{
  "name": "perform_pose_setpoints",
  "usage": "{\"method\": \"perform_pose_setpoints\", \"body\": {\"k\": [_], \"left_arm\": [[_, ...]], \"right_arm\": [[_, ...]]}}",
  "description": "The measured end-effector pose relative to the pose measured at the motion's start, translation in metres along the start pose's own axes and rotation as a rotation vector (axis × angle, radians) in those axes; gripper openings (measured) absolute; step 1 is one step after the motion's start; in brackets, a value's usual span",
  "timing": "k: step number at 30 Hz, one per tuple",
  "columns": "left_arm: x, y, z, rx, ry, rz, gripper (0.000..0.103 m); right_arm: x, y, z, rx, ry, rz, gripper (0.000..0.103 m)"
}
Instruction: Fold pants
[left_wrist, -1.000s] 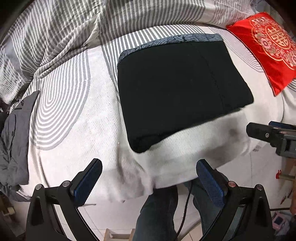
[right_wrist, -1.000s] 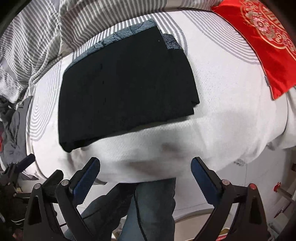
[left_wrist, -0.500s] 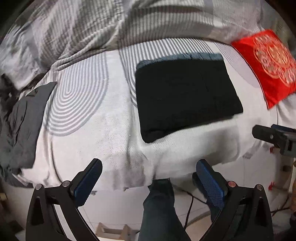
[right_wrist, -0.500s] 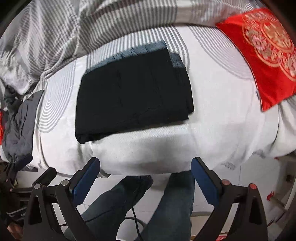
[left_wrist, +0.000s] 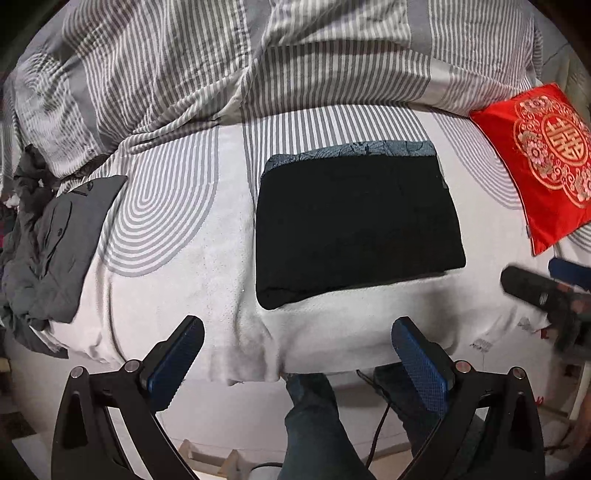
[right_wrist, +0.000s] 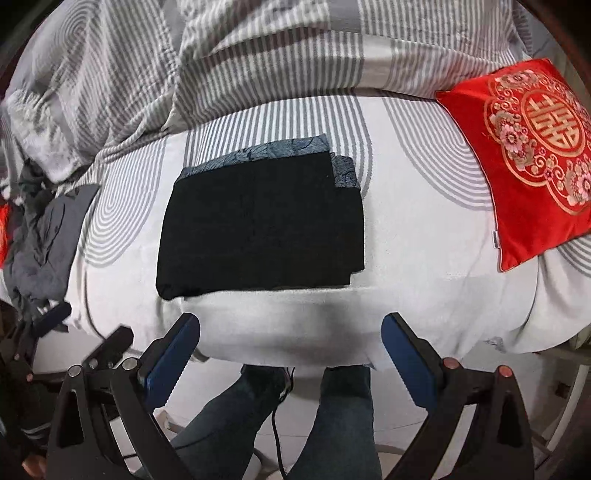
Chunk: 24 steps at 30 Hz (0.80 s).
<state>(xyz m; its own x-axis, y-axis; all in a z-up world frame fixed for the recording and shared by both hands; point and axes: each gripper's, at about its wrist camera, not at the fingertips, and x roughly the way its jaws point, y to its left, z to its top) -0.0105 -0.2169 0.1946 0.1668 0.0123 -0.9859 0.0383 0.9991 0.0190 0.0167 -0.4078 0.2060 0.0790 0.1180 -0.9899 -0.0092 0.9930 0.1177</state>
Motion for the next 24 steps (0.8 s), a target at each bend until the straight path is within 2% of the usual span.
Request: {"method": "perform_pose_setpoints", "body": {"k": [24], "left_arm": [[-0.0094,-0.0006,-0.0003,-0.005,0.003,0.003,0.102]], "right_arm": [[-0.0041,-0.0058,-0.0002,0.021,0.005,0.016,0.099]]}}
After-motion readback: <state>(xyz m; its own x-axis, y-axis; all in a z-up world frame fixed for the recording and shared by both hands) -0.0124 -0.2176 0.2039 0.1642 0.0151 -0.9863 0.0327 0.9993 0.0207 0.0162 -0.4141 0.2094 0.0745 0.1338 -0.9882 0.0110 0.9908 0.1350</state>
